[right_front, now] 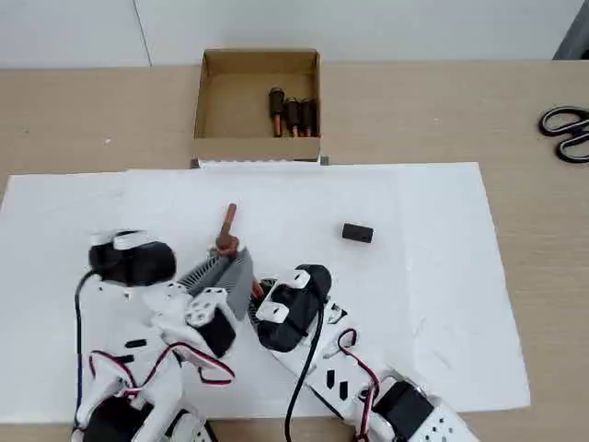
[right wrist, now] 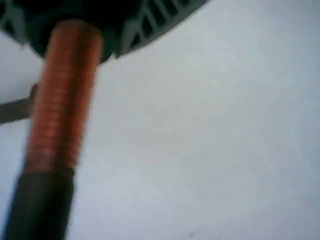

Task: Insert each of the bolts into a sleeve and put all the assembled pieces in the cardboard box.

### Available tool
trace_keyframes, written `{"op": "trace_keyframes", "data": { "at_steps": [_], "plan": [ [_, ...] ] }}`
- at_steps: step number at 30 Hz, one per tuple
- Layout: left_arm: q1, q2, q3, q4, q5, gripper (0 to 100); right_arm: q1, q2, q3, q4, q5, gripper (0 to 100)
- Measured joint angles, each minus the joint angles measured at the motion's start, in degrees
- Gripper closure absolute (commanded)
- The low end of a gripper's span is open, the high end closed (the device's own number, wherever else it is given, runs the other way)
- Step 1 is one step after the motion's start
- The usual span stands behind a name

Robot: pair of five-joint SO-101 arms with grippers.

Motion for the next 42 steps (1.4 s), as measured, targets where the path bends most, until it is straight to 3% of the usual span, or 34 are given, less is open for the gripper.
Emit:
{"op": "trace_keyframes", "data": {
  "at_steps": [29, 35, 42],
  "plan": [
    [-1.7, -0.2, 4.8, -2.3, 0.4, 99, -0.2, 0.2, -0.3, 0.1, 0.1, 99.5],
    [4.4, 0.0, 3.4, 6.3, -0.1, 99, 0.0, 0.2, -1.1, 0.1, 0.0, 99.5],
    [5.1, -0.2, 3.0, 9.8, -3.5, 99, -0.3, 0.2, -1.1, 0.1, 0.0, 99.5]
  ]
}}
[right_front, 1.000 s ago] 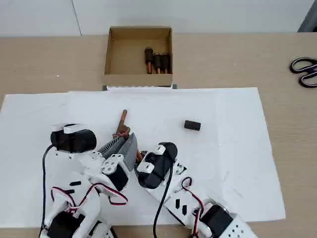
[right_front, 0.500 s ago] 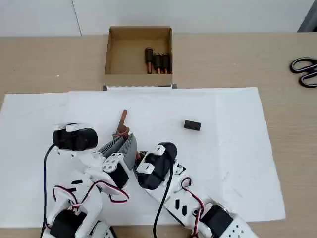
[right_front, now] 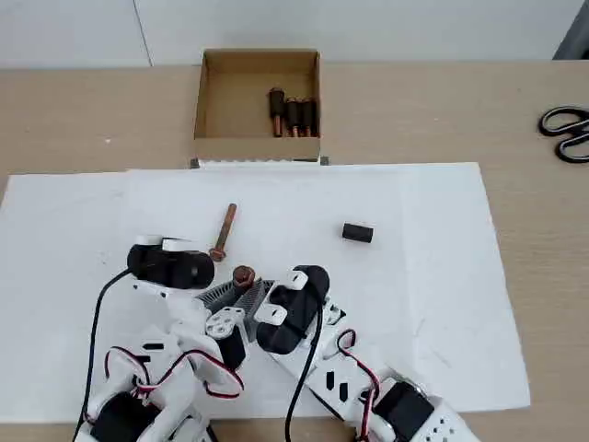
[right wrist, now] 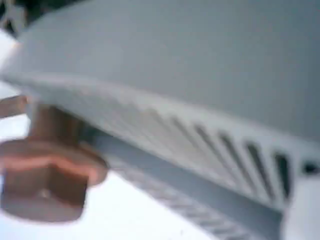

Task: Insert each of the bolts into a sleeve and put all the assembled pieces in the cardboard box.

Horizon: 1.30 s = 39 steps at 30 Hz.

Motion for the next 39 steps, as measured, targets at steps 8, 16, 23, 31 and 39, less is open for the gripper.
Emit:
{"op": "trace_keyframes", "data": {
  "at_steps": [8, 16, 23, 31, 39],
  "plan": [
    [0.0, -0.1, 0.1, 0.3, -2.0, 88, 0.0, 0.0, 0.0, 0.0, 0.0, 99.5],
    [-0.5, 0.1, 0.8, 1.1, -3.3, 74, 0.6, -0.1, -0.4, -0.1, 0.1, 99.5],
    [-2.6, 0.2, 0.7, 1.1, -3.4, 74, 0.6, -0.1, -0.4, -0.1, 0.1, 99.5],
    [-3.8, 0.2, -8.9, 1.0, -4.0, 89, 1.7, -0.4, -0.3, -0.1, 0.2, 99.5],
    [-5.3, 0.2, -9.2, 1.0, -11.1, 99, 3.4, -0.3, 0.5, -0.1, 0.2, 99.5]
  ]
}}
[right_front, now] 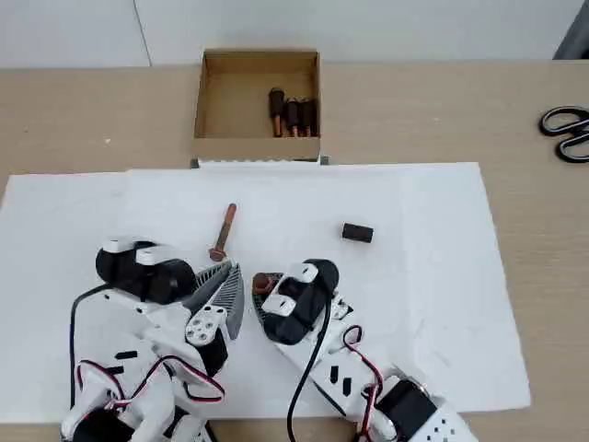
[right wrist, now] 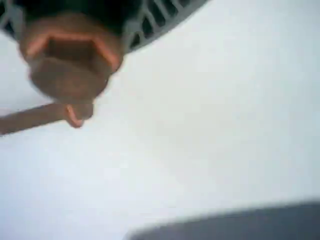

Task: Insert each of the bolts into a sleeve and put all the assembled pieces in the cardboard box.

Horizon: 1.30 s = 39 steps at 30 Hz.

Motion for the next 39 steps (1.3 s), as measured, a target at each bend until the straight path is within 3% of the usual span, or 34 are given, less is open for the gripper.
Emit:
{"op": "trace_keyframes", "data": {
  "at_steps": [10, 17, 25, 39],
  "plan": [
    [-19.6, 0.0, 13.6, -2.5, -16.2, 99, 12.1, 0.0, 0.0, 0.0, -3.1, 99.5],
    [-23.3, 0.0, 24.5, -8.8, -20.0, 99, 16.2, 10.0, -4.5, 0.0, -4.7, 99.5],
    [-25.7, 0.0, 27.0, -12.0, -20.0, 99, 20.1, 40.7, -29.2, 0.0, -4.7, 99.5],
    [-25.8, 0.0, 27.1, -12.0, -20.2, 99, 26.5, 106.6, -87.8, 0.0, -4.7, 99.5]
  ]
}}
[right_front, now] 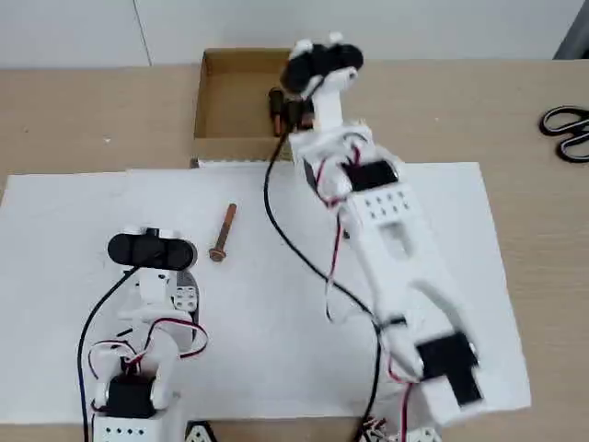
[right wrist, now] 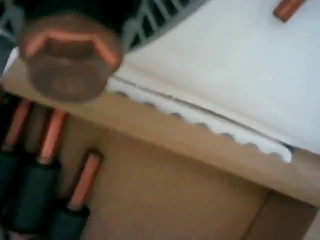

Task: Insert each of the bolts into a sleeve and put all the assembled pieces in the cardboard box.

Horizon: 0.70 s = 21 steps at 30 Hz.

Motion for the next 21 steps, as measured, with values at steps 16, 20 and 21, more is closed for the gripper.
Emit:
{"op": "trace_keyframes", "data": {
  "at_steps": [16, 20, 21],
  "plan": [
    [0.0, 0.0, 0.0, 0.0, 0.0, 99, -0.3, 38.2, -50.7, 0.0, 7.2, 99.0],
    [0.0, 0.0, 0.0, 0.0, 0.0, 99, -0.3, 43.4, -54.2, 0.0, 8.1, 91.3],
    [0.0, 0.0, 0.0, 0.0, 0.0, 99, -0.4, 44.6, -54.2, 0.0, 9.1, 87.0]
  ]
}}
